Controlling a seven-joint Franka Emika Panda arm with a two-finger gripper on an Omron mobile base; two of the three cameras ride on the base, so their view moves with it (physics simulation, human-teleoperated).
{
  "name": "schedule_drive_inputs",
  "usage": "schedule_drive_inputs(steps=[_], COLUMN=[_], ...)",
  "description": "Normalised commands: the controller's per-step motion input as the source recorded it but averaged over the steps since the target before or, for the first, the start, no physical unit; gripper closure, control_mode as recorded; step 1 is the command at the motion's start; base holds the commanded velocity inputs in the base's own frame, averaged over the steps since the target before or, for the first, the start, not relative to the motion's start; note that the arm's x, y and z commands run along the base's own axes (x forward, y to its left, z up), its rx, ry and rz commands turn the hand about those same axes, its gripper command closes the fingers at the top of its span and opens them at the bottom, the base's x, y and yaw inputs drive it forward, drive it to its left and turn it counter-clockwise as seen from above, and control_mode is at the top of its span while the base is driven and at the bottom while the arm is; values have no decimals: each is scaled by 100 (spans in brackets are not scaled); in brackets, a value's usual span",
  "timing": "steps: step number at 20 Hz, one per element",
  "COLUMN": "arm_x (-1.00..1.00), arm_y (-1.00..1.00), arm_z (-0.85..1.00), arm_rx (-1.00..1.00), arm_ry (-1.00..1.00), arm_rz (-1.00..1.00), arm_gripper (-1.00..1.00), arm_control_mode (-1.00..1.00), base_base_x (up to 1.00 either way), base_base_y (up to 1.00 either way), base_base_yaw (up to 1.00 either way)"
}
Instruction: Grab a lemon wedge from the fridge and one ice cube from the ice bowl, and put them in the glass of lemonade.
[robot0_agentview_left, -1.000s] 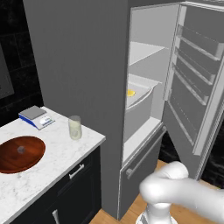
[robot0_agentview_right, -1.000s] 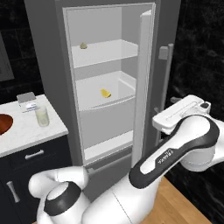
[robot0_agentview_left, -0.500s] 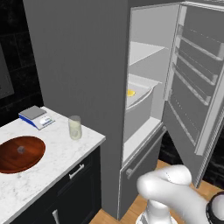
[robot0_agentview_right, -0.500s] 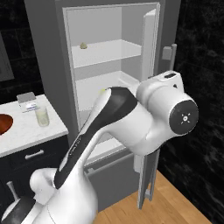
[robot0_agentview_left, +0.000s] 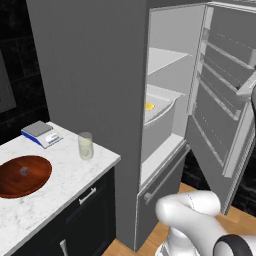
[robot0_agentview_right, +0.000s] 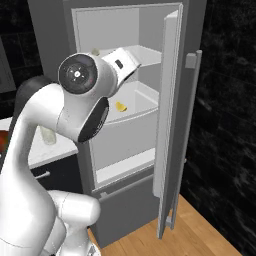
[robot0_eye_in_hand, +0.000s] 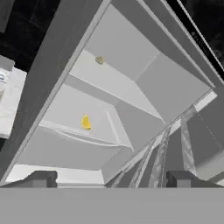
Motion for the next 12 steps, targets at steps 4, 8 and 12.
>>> schedule_drive_inputs(steps=[4,8,12], arm_x=[87,89,61], arm_y=[39,0,-13], arm_z=[-33,-26,0], arm_rx=[-22,-23,-20], arm_ry=[10,25,30], arm_rz=[-34,-45,-50], arm_gripper=[-100,-100,-100], arm_control_mode=[-100,-100,-100], base_base_x=[0,0,0], base_base_y=[0,0,0], base_base_yaw=[0,0,0])
